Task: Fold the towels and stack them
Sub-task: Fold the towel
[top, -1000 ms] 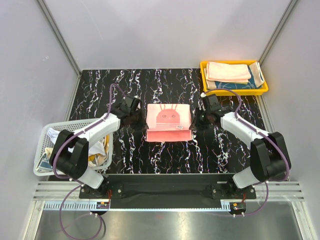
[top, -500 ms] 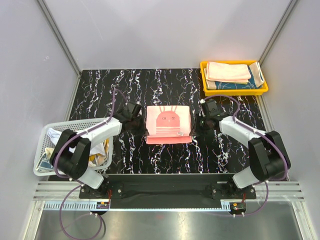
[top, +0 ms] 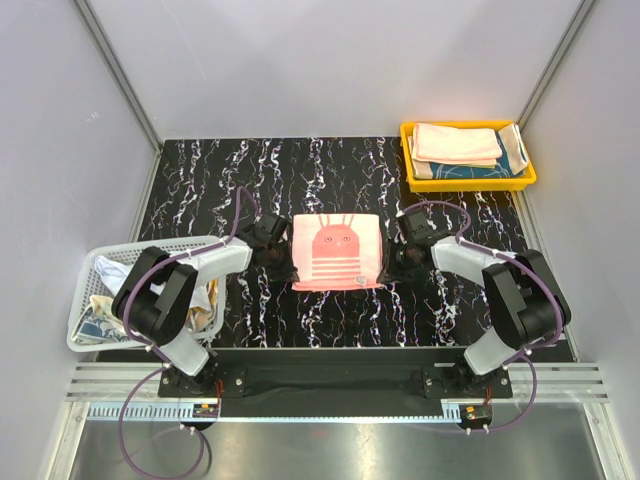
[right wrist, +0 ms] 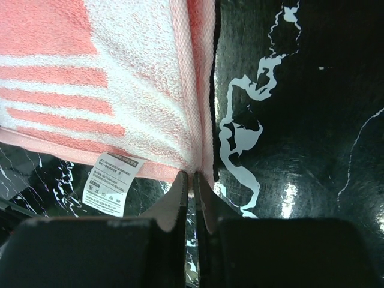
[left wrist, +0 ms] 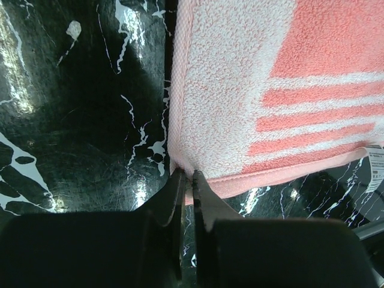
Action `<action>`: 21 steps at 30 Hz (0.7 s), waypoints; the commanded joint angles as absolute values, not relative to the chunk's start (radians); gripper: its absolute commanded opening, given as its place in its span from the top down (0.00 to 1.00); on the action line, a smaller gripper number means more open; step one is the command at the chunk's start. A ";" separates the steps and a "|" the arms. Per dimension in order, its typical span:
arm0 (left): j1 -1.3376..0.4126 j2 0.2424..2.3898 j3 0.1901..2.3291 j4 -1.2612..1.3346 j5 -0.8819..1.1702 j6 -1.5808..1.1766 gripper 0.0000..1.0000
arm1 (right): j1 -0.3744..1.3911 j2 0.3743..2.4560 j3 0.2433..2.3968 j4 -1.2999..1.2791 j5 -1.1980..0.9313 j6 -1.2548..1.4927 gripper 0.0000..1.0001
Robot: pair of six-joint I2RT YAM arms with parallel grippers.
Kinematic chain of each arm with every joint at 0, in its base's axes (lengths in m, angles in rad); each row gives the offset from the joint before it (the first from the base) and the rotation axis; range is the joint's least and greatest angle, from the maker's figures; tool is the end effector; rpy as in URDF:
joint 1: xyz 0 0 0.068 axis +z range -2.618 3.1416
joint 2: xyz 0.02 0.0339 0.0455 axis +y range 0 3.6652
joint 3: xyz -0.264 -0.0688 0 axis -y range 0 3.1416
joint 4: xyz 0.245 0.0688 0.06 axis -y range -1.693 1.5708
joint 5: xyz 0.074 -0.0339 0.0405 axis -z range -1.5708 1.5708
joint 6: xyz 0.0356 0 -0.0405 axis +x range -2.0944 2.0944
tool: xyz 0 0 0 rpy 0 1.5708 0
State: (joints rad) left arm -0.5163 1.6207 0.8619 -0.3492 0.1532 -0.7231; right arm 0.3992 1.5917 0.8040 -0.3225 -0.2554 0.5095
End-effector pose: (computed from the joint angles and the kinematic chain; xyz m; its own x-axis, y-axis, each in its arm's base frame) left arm 0.2591 -0.1533 0.1544 -0.9455 -0.2153 -0.2444 -0.1047 0.9115 -0.3978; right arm 0.2629 0.1206 0.1490 -0.9544 0.1096 -0.2776 -0.0161 0.9100 0.4144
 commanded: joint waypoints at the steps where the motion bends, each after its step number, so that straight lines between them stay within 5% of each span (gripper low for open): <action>1: -0.517 1.588 0.902 -0.365 0.137 -0.712 1.00 | 0.402 1.559 0.856 -0.360 -0.203 0.483 1.00; 21: -0.523 1.493 0.850 -0.391 0.138 -0.710 1.00 | 0.405 1.453 0.779 -0.368 -0.229 0.511 1.00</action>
